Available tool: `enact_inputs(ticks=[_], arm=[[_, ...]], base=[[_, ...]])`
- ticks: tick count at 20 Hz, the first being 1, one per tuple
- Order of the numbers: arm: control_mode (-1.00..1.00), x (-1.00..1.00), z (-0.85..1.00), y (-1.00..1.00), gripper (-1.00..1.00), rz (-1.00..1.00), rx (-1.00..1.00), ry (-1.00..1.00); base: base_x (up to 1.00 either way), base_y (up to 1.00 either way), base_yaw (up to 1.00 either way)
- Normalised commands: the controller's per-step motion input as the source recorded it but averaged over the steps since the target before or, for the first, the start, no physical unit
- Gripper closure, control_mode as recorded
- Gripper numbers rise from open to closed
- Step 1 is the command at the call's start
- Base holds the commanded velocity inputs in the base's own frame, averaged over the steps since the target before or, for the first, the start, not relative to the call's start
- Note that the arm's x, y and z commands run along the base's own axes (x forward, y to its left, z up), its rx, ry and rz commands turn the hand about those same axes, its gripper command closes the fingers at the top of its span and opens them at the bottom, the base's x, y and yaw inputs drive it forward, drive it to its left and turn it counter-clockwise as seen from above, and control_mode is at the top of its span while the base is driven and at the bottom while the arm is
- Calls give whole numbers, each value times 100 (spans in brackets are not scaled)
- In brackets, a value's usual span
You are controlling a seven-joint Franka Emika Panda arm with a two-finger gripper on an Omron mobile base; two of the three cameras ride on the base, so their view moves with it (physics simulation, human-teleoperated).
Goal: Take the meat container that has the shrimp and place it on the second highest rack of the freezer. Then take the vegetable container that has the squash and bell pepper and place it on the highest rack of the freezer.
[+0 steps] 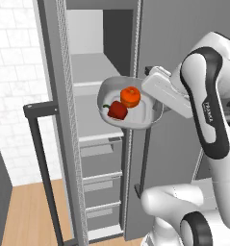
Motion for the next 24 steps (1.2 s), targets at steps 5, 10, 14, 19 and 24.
enact_inputs(ticks=[5, 10, 14, 19, 24], arm=[[-100, 33, 0, 49, 100, -70, 16, 0], [-100, 50, 8, 56, 100, -55, 13, 0], [-100, 51, 14, 48, 100, -35, 4, 0], [-100, 65, 21, 12, 100, -17, 0, 0], [-100, 82, 13, 2, 100, -7, 1, 1]], base=[[0, 0, 0], [0, 0, 0], [0, 0, 0], [0, 0, 0], [0, 0, 0]])
